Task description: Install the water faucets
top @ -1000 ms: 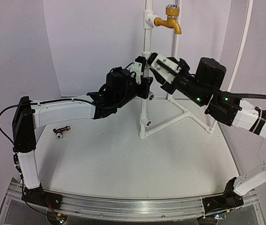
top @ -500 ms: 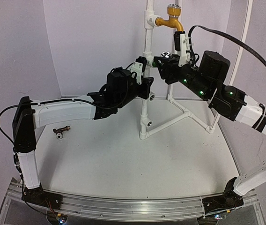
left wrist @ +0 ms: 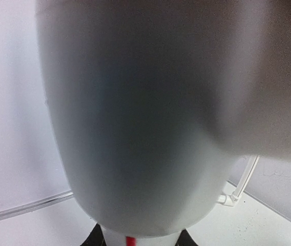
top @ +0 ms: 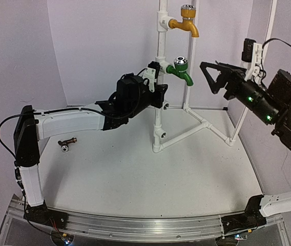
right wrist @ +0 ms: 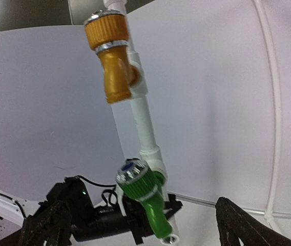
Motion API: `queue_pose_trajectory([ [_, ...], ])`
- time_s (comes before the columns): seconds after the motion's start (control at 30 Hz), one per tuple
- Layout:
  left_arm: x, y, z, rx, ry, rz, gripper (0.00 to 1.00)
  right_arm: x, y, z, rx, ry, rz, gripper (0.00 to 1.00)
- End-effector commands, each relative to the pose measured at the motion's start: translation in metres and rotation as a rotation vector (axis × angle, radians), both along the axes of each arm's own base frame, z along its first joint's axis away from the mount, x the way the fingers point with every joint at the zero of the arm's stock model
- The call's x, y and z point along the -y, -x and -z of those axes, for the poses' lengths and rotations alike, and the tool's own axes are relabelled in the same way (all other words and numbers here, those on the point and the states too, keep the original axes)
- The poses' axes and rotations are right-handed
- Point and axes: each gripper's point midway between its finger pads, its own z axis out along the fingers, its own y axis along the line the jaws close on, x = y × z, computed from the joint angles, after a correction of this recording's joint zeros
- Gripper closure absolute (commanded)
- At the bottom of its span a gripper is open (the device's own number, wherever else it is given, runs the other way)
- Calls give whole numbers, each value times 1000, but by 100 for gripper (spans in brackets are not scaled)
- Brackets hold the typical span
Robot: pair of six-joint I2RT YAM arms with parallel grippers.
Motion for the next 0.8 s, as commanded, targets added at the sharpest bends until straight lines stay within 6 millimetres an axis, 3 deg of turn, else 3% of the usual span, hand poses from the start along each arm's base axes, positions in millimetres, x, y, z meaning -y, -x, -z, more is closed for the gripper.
queue_pose_trajectory([
  [0.0,-6,0,96,-229,-202,-13,94,41,-1,33,-31,84,166,2],
  [0.07,-8,4,87,-227,-183,-4,85,51,-4,52,-52,129,220,2],
  [0.17,-12,9,69,-228,-141,21,58,66,-12,84,-115,160,318,2],
  [0.3,-16,23,48,-248,-98,79,32,73,-24,136,-210,236,416,2],
  [0.47,-35,49,35,-303,-96,141,19,60,-35,208,-361,362,429,2],
  [0.63,-95,72,44,-407,-74,100,16,28,-35,293,-548,468,322,2],
  [0.77,-181,64,88,-583,2,-54,15,-1,-32,353,-697,578,216,2],
])
